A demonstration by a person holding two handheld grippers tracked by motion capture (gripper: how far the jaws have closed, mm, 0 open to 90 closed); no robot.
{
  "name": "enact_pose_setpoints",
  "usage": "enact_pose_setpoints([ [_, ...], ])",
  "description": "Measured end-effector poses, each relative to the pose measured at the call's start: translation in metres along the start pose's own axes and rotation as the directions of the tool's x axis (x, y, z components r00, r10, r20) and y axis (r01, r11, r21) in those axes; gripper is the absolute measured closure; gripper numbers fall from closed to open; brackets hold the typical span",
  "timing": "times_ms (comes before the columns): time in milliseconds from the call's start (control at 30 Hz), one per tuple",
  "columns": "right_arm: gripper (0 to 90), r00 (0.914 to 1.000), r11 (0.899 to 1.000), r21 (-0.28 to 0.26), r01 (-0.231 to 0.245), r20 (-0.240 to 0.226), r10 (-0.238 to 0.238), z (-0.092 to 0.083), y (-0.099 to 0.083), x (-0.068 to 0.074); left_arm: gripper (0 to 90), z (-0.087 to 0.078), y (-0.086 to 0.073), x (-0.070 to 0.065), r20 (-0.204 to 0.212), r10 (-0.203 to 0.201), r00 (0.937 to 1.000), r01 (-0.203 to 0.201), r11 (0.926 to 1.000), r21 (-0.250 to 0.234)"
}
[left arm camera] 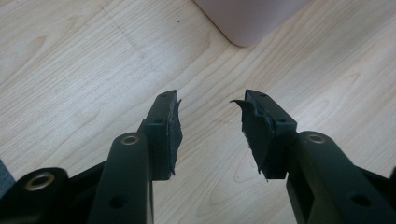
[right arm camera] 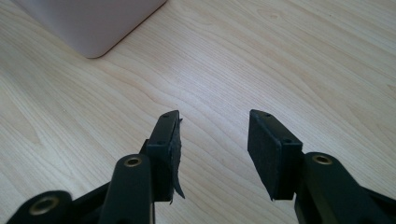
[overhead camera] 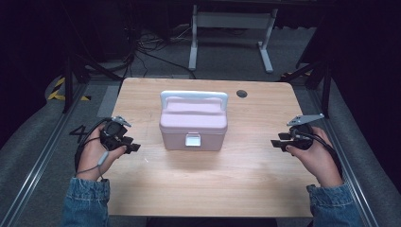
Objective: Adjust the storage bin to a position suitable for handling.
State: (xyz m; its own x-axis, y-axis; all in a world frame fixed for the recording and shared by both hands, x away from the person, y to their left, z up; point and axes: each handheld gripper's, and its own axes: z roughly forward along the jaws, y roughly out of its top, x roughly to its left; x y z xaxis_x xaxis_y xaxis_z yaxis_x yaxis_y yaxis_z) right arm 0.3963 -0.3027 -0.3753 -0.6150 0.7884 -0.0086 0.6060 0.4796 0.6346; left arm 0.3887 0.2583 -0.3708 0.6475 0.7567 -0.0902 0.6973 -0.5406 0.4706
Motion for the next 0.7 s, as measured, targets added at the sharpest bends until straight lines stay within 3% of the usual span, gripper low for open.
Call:
enact_pose_setpoints([
  [267,60.9,0.9996,1.0,0.006,0.014,-0.026,-0.013,0.003,0.009,0.004,63.3,-0.006,0.006,0.001,0.046,0.031,0.9984,-0.031,0.9995,-0.012],
  [300,60.9,0.9996,1.0,0.006,0.014,-0.026,-0.013,0.003,0.009,0.004,63.3,-0.008,0.008,0.004,0.069,0.036,0.997,-0.034,0.999,-0.029],
  [333,65.6,0.9985,1.0,-0.008,0.022,-0.049,-0.023,0.005,0.017,0.005,69.6,-0.01,0.011,0.009,0.103,0.037,0.994,-0.033,0.9984,-0.046],
  [367,67.4,0.9981,1.0,-0.012,0.022,-0.057,-0.022,0.006,0.019,0.005,71.6,-0.011,0.014,0.012,0.111,0.039,0.9931,-0.033,0.9979,-0.056],
  [467,76.6,0.9961,0.999,-0.018,0.038,-0.079,-0.039,0.012,0.032,0.006,81.5,-0.012,0.02,0.015,0.114,0.047,0.9924,-0.04,0.9969,-0.068],
  [533,83.2,0.9952,0.998,-0.017,0.053,-0.081,-0.054,0.016,0.043,0.008,88.3,-0.012,0.03,0.02,0.113,0.057,0.992,-0.046,0.9939,-0.1],
  [633,90.0,0.9931,0.996,-0.027,0.079,-0.085,-0.081,0.022,0.058,0.011,90.0,-0.009,0.04,0.025,0.098,0.052,0.9938,-0.041,0.9926,-0.115],
  [700,90.0,0.9917,0.996,-0.032,0.082,-0.096,-0.085,0.026,0.066,0.014,90.0,-0.005,0.048,0.027,0.076,0.051,0.9958,-0.044,0.9944,-0.096],
])
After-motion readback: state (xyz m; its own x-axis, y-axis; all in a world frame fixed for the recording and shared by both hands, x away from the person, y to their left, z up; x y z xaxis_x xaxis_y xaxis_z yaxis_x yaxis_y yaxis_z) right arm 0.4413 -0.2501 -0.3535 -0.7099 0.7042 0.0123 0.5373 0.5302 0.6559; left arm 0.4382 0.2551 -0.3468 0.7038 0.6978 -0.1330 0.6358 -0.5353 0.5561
